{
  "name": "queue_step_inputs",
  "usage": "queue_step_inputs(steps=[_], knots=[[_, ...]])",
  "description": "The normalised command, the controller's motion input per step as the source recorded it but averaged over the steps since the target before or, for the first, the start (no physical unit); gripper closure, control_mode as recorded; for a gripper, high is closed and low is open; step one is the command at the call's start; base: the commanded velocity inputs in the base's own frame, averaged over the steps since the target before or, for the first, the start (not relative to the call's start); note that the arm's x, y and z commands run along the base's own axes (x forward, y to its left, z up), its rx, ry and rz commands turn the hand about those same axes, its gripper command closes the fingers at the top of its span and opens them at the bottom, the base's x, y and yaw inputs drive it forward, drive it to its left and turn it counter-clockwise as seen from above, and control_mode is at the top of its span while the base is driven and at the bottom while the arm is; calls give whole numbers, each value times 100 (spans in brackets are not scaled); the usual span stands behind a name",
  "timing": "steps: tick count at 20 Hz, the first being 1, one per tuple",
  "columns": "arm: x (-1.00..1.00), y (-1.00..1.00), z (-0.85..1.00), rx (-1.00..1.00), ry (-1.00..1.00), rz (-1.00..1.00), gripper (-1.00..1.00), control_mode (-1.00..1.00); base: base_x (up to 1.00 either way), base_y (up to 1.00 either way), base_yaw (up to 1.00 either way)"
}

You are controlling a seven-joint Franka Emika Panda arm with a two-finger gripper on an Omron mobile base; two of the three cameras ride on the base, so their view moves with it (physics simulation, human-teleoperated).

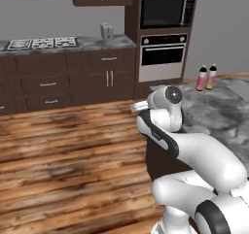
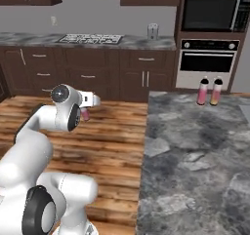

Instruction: Place the large bottle from the dining counter next to the other large bottle outside the sink, and place the small bottle from the dining counter next to the other small bottle inside the sink.

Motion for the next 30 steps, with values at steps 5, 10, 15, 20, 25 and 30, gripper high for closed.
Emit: queue_step_inputs(steps=[5, 10, 15, 20, 25, 30], knots=[[0, 0, 0, 0, 0, 0, 100, 100, 70, 30, 0], [0, 0, 0, 0, 0, 0, 100, 100, 67, 33, -2], [0, 0, 0, 0, 0, 0, 100, 100, 50, 40, -7], [0, 0, 0, 0, 0, 0, 100, 100, 47, 46, -10], [0, 0, 0, 0, 0, 0, 100, 100, 43, 46, -12], [0, 0, 0, 0, 0, 0, 100, 100, 43, 46, -14]])
